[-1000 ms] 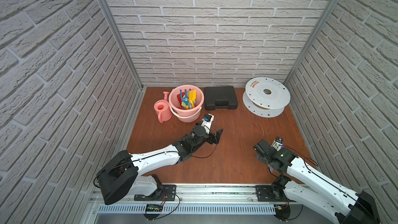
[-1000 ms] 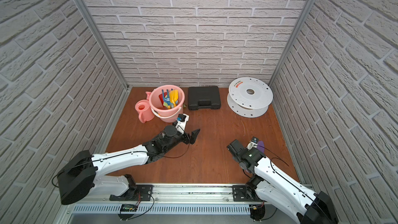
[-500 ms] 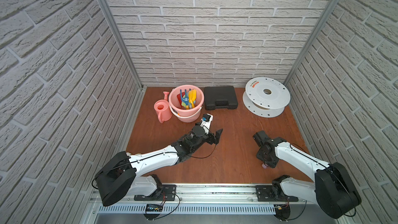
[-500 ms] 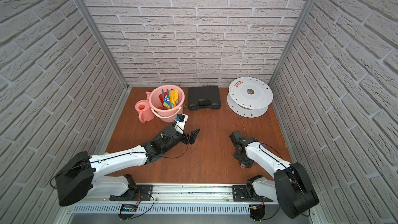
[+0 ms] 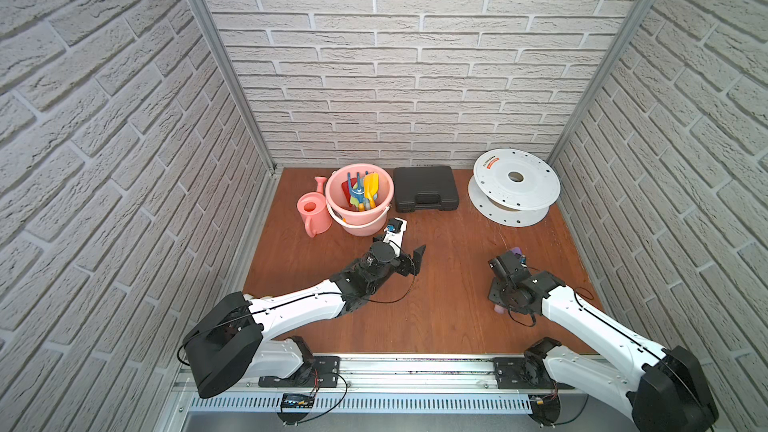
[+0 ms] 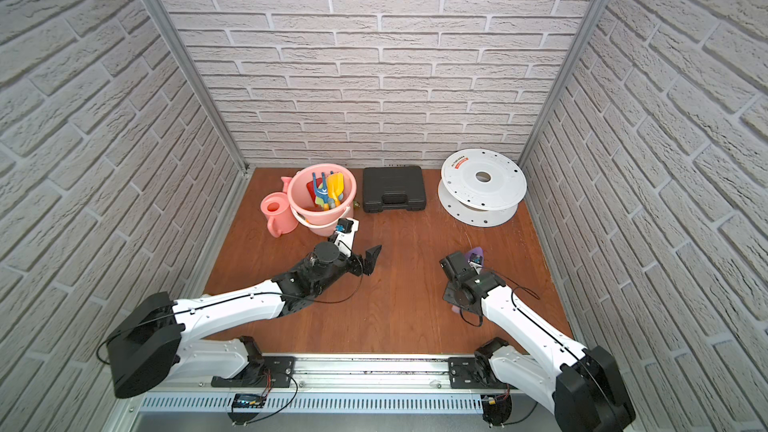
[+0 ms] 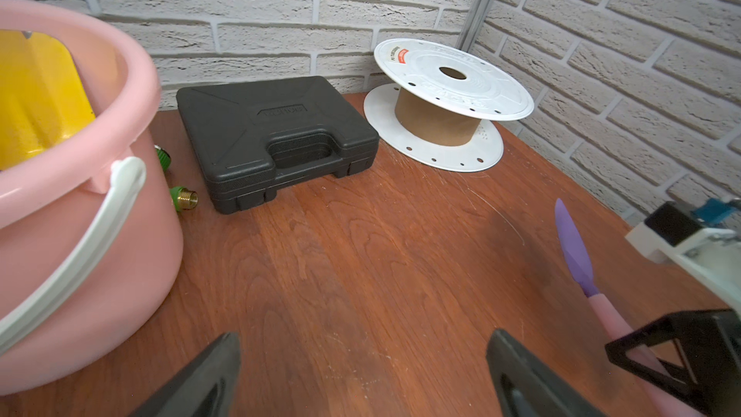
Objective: Organize the gardening tools
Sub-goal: Pick up the gardening tool from the center of the board.
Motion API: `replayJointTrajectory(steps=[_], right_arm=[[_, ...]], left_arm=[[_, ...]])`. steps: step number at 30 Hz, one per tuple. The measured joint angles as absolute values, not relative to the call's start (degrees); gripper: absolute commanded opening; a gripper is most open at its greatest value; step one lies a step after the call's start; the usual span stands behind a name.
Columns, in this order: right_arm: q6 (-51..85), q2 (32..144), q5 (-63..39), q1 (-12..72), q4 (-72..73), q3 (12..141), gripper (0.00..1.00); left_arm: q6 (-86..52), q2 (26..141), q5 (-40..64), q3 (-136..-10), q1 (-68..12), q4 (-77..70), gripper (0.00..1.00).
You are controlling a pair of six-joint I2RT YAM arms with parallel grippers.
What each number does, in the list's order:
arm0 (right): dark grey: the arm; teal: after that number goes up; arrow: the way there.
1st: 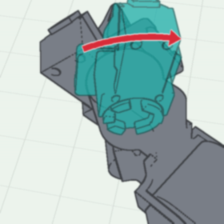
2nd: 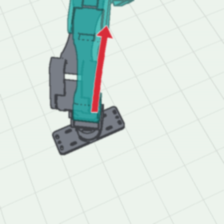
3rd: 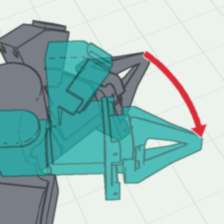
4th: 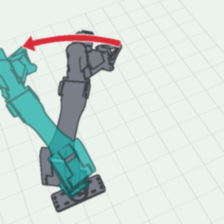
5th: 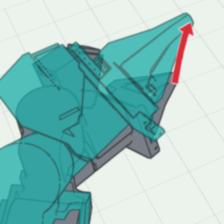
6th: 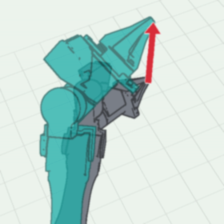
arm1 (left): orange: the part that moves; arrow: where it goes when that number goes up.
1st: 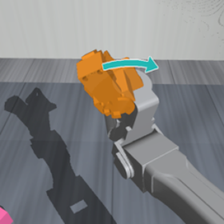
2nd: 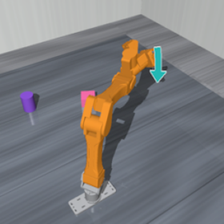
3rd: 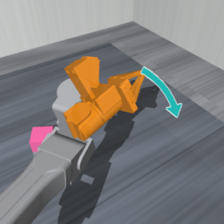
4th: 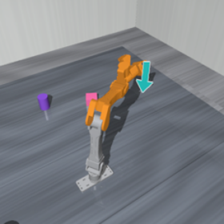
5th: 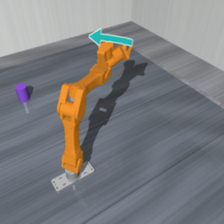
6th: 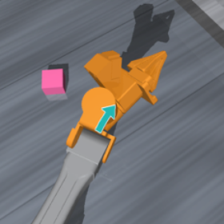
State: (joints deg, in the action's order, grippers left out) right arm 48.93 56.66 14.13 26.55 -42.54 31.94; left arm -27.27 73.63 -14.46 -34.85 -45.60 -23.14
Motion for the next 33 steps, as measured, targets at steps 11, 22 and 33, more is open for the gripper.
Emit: replayJointTrajectory(steps=[11, 22, 33], right_arm=[[36.8, 56.7, 18.6, 47.7, -24.4, 34.0, 0.03], [28.6, 61.1, 22.7, 56.8, -15.7, 34.7, 0.03], [29.2, 66.0, 29.3, 57.2, -17.8, 39.0, 0.03]], left_arm=[[-34.3, 78.0, -0.7, -40.4, -39.2, -20.0, 0.77], [-37.6, 80.3, 8.5, -41.9, -38.4, -19.6, 0.6], [-39.2, 76.0, 6.9, -39.5, -38.6, -20.8, 0.6]])
